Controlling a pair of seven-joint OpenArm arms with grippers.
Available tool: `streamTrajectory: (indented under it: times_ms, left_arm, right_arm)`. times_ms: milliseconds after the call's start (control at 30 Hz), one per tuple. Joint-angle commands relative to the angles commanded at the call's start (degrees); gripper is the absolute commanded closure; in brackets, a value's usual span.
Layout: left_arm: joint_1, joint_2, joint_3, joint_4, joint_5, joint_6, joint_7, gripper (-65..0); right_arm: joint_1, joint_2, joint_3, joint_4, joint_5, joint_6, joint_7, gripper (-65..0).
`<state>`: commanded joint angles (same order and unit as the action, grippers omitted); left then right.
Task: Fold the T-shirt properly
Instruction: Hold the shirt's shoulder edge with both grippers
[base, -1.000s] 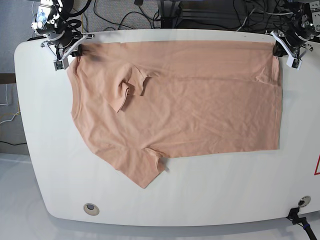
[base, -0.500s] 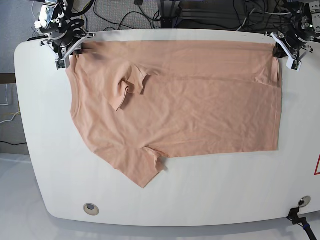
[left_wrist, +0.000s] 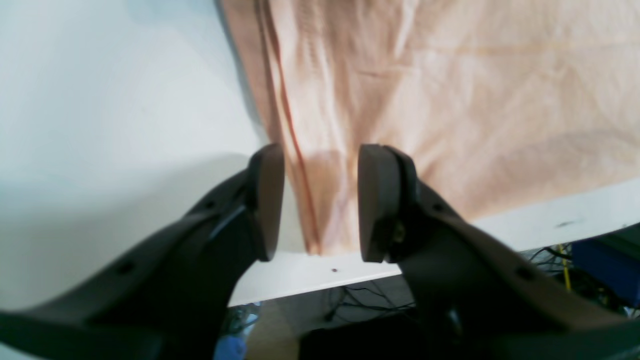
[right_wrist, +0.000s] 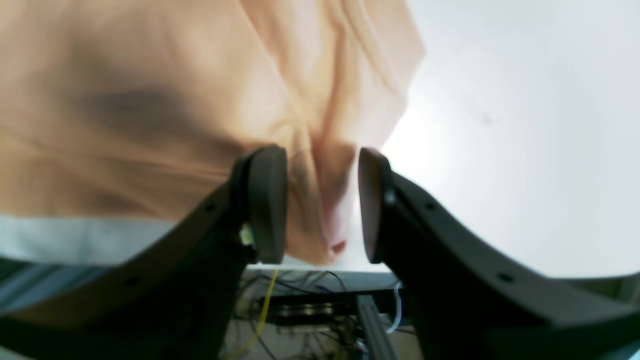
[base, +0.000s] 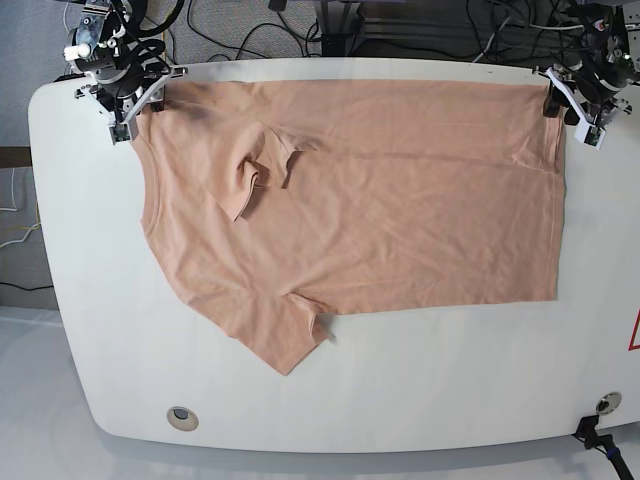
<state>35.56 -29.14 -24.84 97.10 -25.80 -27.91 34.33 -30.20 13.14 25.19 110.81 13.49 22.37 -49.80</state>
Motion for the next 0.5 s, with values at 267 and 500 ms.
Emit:
streamTrajectory:
  times_ms: [267, 500]
  left_arm:
    - [-1.58, -0.09, 0.00, 1.67, 0.00, 0.00, 0.00, -23.0]
    - [-2.46, 2.64, 0.00, 5.45, 0.00, 0.00, -1.14, -23.0]
  right_arm:
    - [2.20, 0.00, -0.18, 1.14, 0.00, 0.00, -0.09, -23.4]
    - [5.45, -0.44, -4.92, 1.23, 0.09, 0.00, 0.00, -22.9]
